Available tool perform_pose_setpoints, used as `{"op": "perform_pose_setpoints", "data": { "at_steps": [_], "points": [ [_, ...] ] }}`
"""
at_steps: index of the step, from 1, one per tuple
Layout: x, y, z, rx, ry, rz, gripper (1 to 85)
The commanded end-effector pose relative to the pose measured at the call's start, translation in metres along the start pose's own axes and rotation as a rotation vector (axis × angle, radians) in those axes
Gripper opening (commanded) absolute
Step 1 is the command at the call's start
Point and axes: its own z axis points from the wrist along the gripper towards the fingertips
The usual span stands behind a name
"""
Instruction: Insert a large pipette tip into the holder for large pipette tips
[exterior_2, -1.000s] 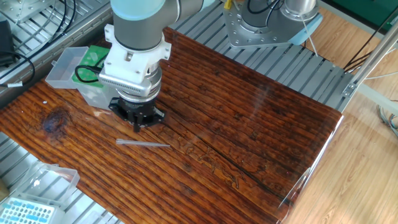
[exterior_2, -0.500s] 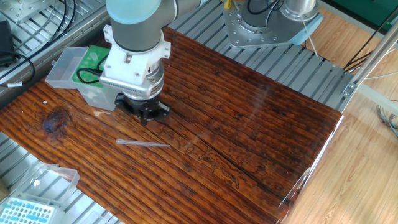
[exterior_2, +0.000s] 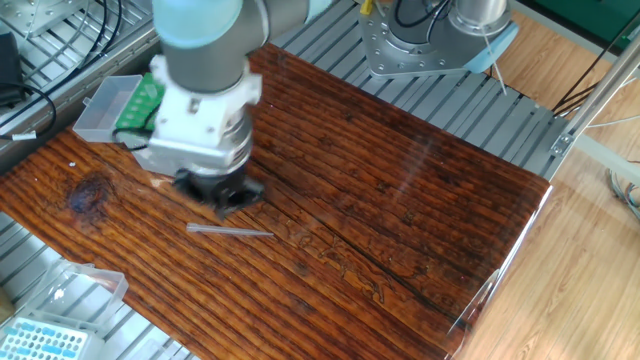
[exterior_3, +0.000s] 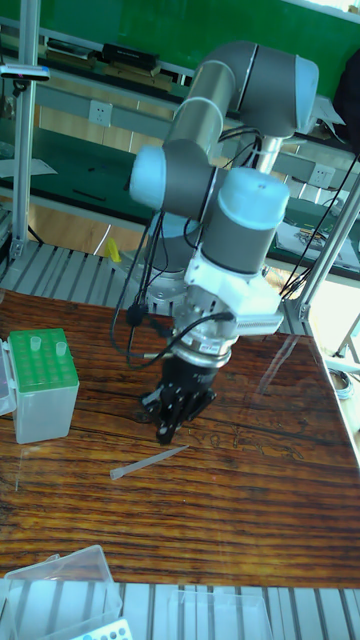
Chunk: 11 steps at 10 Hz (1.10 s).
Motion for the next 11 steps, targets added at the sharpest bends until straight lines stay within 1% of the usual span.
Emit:
{"op": "perform_pose_setpoints", "data": {
  "at_steps": [1,2,3,4,5,6,7,8,9,10,11],
  "points": [
    [-0.029,-0.032,0.035,0.018,-0.072,-0.01,1.0],
    [-0.033,-0.034,0.049,-0.011,-0.089,-0.019,1.0],
    [-0.031,-0.038,0.062,-0.015,-0.091,-0.049,1.0],
    [-0.015,-0.043,0.076,-0.009,-0.033,-0.118,1.0],
    [-0.003,-0.045,0.08,-0.009,0.005,-0.142,1.0],
    [0.003,-0.046,0.079,-0.005,0.02,-0.142,1.0],
    [0.002,-0.046,0.08,-0.003,0.009,-0.118,1.0],
    [-0.002,-0.045,0.081,-0.008,-0.013,-0.102,1.0],
    [-0.003,-0.045,0.08,-0.008,-0.016,-0.099,1.0],
    [0.001,-0.05,0.081,0.007,-0.005,-0.109,1.0],
    [0.007,-0.05,0.083,-0.003,0.003,-0.112,1.0]
  ]
}}
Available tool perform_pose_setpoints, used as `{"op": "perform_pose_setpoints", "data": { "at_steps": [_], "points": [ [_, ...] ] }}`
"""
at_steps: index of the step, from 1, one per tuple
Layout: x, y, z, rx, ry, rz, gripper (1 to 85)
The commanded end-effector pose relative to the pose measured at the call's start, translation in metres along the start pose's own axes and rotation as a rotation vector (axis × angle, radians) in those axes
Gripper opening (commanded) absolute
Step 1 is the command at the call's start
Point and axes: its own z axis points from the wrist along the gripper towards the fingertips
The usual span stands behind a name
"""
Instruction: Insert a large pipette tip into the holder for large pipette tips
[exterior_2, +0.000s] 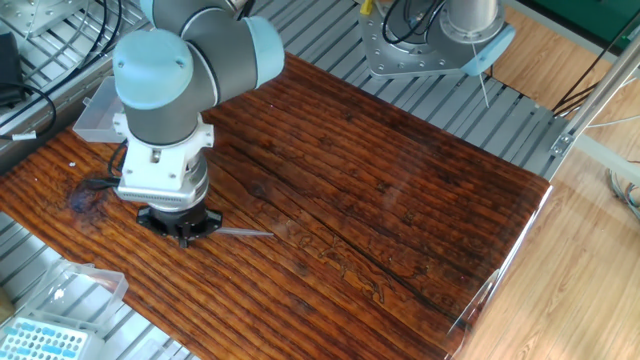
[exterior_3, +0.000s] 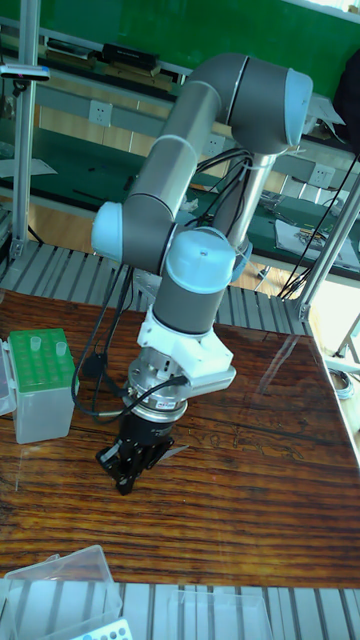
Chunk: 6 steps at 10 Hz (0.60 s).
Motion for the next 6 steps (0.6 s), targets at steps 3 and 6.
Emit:
{"op": "perform_pose_setpoints", "data": {
  "at_steps": [3,6],
  "points": [
    [0.028,0.017,-0.005,-0.073,0.065,0.025,1.0],
    [0.05,0.035,-0.017,-0.1,0.136,0.065,1.0]
  ]
}}
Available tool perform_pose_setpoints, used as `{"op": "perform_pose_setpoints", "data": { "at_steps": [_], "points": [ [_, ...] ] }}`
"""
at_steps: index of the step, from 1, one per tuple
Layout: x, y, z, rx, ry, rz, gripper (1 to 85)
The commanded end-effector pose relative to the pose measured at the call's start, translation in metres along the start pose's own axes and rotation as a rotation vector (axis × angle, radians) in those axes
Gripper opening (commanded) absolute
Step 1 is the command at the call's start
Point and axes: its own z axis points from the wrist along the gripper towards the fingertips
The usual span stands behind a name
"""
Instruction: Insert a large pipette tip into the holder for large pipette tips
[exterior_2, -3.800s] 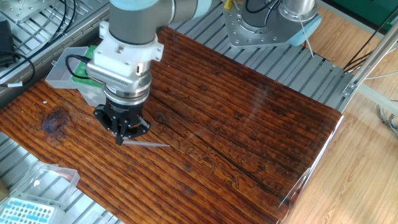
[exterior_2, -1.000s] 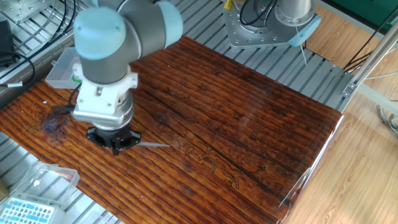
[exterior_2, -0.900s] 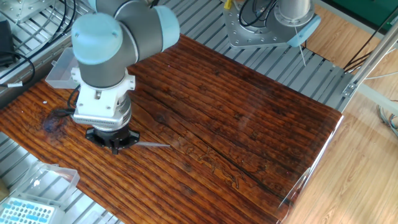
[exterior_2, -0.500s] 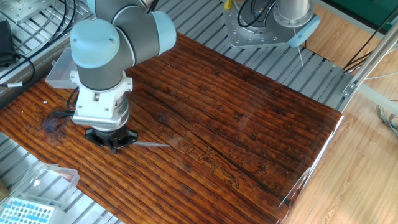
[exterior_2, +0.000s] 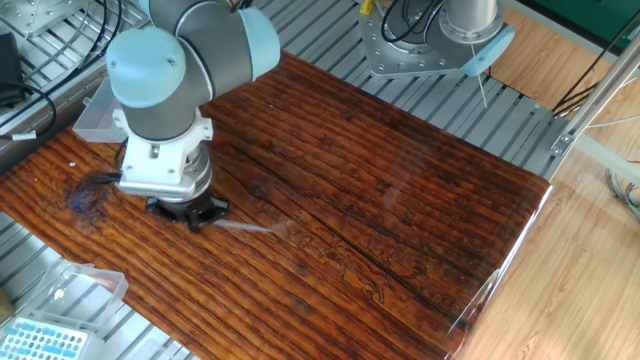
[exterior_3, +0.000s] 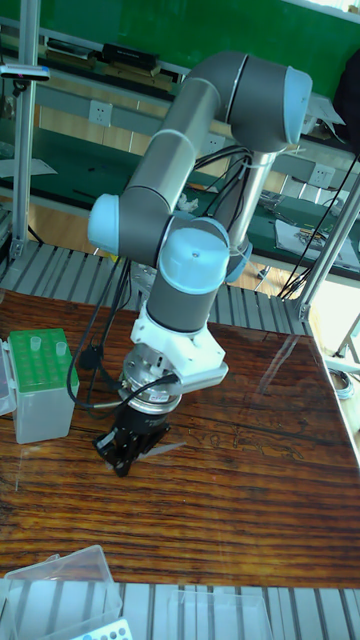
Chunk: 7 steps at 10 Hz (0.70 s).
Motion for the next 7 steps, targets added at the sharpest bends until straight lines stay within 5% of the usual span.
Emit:
{"op": "perform_pose_setpoints", "data": {
  "at_steps": [1,2,4,7],
  "points": [
    [0.026,0.013,-0.009,-0.016,0.075,0.045,1.0],
    [0.028,0.012,-0.01,-0.003,0.08,0.05,1.0],
    [0.012,-0.009,-0.01,0.065,0.028,0.012,1.0],
    [0.009,-0.014,-0.005,0.052,0.005,-0.01,1.0]
  ]
}}
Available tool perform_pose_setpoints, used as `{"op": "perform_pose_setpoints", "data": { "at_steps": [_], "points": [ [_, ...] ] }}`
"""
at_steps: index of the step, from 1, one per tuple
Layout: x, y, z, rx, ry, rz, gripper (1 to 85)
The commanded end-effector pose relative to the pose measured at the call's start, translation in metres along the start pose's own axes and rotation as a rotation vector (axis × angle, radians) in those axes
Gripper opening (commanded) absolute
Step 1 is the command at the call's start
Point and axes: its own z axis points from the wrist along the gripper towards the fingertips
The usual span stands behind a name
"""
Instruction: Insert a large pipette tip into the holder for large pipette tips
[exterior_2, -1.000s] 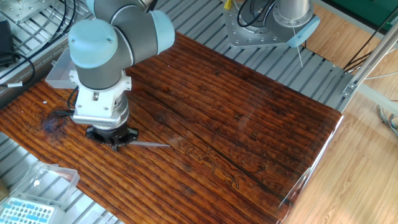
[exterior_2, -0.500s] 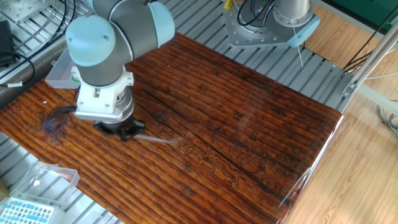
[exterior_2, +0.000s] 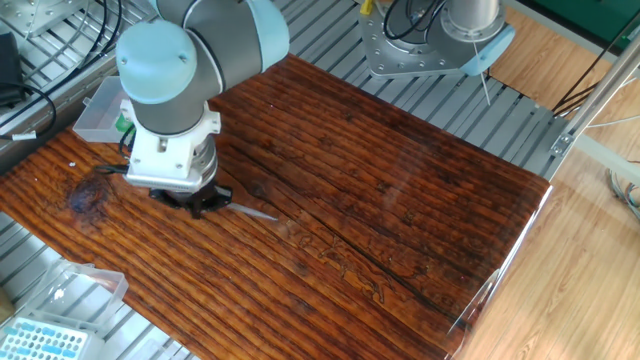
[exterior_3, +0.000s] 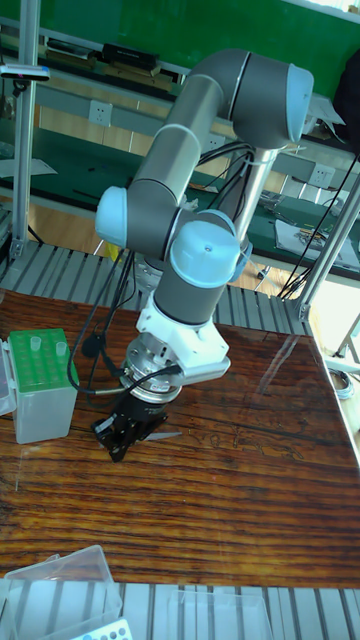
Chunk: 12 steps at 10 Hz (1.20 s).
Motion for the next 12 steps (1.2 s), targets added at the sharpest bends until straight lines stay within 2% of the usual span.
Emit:
{"op": "perform_pose_setpoints", "data": {
  "at_steps": [1,2,3,4,6,9,12],
  "points": [
    [0.011,-0.002,0.007,-0.023,0.017,-0.032,1.0],
    [0.029,0.003,0.012,-0.056,0.069,-0.07,1.0],
    [0.04,0.005,0.013,-0.069,0.095,-0.081,1.0],
    [0.044,0.0,0.014,-0.05,0.106,-0.078,1.0],
    [0.047,0.004,0.012,-0.058,0.112,-0.074,1.0],
    [0.061,0.015,0.003,-0.084,0.151,-0.067,1.0],
    [0.073,0.017,-0.004,-0.08,0.185,-0.072,1.0]
  ]
}}
